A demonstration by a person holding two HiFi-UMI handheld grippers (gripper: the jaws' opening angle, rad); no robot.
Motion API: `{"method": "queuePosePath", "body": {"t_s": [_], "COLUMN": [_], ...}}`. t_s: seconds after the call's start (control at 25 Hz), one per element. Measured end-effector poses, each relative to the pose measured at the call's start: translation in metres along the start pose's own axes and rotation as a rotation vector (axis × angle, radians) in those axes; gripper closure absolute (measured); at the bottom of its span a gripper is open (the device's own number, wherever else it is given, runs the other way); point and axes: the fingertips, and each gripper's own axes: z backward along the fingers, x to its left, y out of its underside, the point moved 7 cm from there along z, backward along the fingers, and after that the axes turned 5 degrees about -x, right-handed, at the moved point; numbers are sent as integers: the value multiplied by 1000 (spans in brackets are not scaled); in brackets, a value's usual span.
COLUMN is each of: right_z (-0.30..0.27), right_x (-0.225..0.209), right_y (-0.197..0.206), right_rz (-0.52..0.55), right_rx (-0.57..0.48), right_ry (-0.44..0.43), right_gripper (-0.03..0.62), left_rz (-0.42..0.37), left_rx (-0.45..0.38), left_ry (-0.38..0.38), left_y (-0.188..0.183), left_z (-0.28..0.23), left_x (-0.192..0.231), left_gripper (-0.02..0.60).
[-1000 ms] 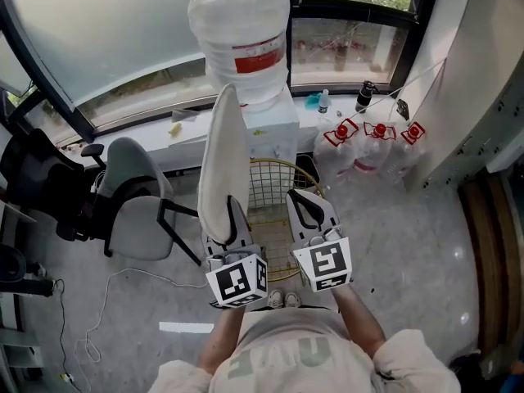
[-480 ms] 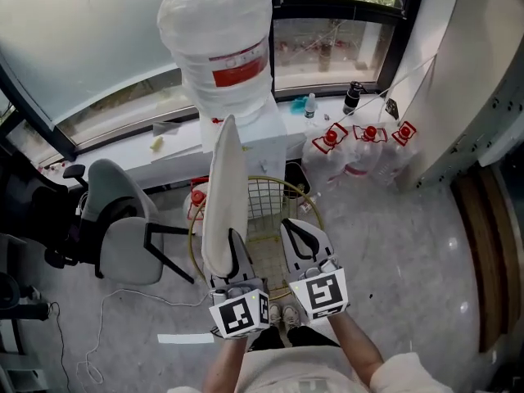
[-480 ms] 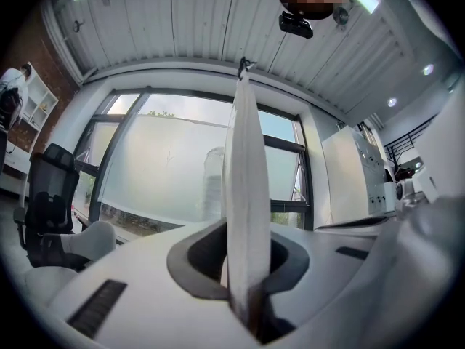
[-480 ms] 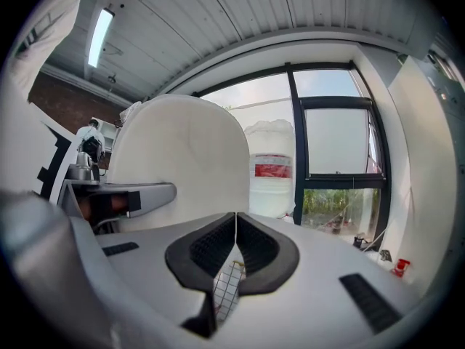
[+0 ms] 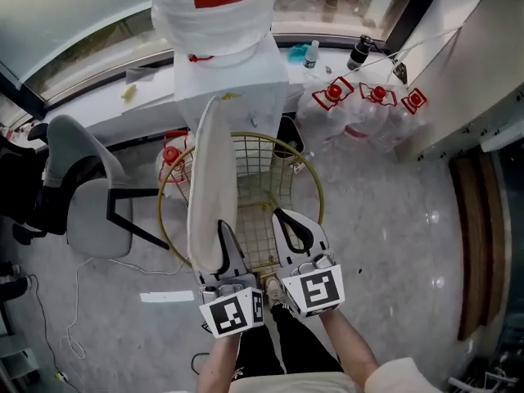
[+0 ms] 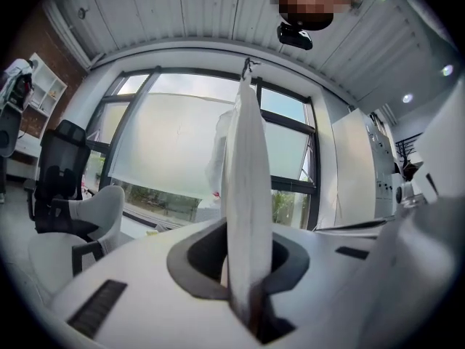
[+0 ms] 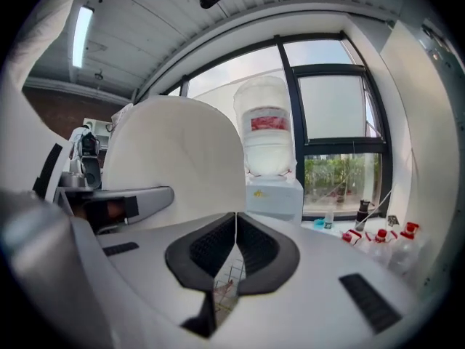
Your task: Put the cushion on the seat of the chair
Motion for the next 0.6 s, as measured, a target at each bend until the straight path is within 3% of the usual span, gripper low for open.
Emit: {"method": "queuePosePath", "body": {"t_s": [0.2, 0.6], "right_z": [11, 7], "right_x": [-4, -6], "right_y": [43, 137], "right_rz": [-11, -42], "right_rx": [38, 80], "right_ry": [2, 21], "right_gripper": [576, 576], "left_rz": [52, 20], "left_rx": [18, 50], "left_ry": [-28, -5], "left_y": [45, 126], "left_z": [15, 34], "left_x": [0, 1], "left_gripper": [529, 529]}}
